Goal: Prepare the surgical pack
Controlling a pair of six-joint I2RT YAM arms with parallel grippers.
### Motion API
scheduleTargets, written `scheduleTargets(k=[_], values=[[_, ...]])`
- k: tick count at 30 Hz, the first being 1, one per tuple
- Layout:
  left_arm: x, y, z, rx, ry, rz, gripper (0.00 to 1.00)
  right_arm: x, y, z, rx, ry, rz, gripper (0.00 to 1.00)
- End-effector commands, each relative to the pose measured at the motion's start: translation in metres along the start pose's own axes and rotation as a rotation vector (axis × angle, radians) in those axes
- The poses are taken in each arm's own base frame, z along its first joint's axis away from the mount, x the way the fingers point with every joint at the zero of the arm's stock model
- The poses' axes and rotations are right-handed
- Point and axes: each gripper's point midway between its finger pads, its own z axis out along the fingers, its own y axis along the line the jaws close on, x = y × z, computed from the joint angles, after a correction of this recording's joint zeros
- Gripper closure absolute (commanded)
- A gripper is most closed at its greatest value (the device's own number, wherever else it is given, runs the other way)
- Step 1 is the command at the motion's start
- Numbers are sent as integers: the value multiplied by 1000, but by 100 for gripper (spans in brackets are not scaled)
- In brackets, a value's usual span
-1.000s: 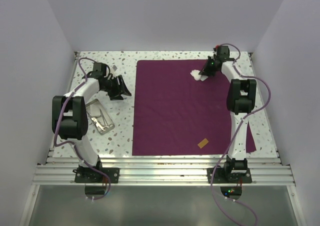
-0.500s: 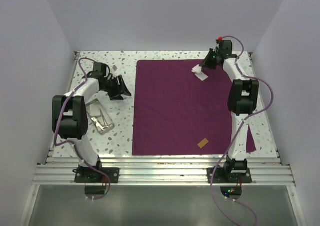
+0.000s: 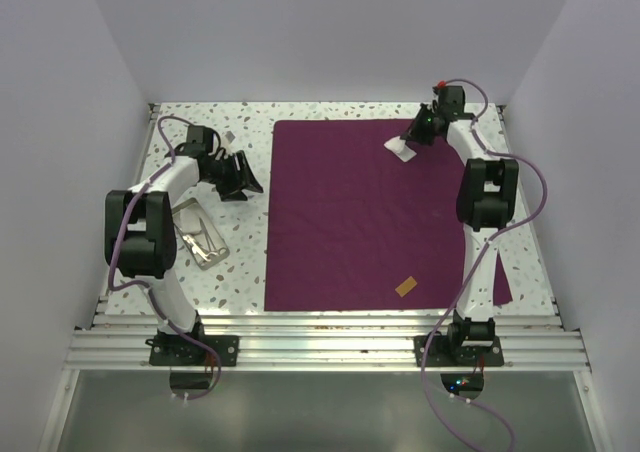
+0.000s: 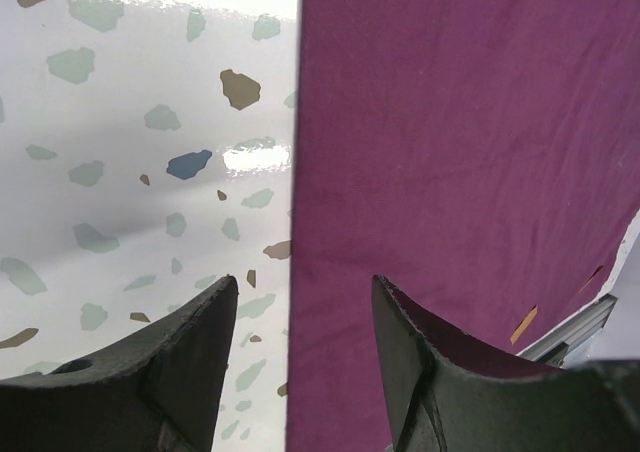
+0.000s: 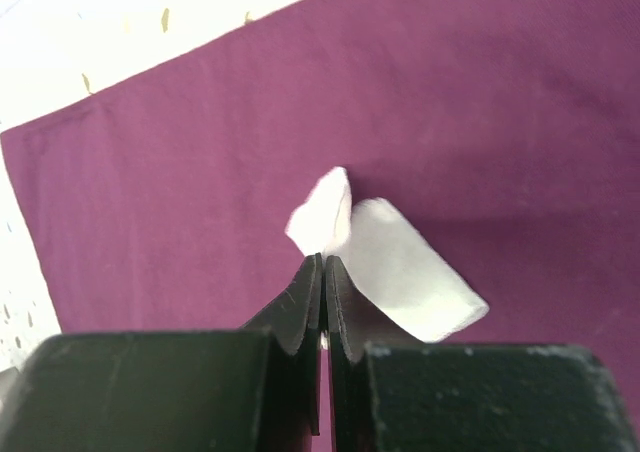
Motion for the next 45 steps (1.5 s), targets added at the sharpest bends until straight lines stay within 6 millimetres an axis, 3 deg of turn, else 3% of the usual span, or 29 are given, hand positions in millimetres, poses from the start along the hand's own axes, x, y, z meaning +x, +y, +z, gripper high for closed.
scheduleTargets(k=[1,34,38,41,45], values=[[-14,-12,-2,38,-29,32,40,-26,2,-26,6,-72,-2,100],[-12,-11,-4,39,-28,32,40,-5,-29,-17,101,3,33,97],[-11,-11,-3,39,-23,31,40,-4,-29,-14,96,10,37,93],[-11,-12,-3,43,-24,31,40,-5,-29,-13,97,10,40,76],[-11,-11,-3,41,-24,30,40,-8,-31,-20,120,5,40,71]])
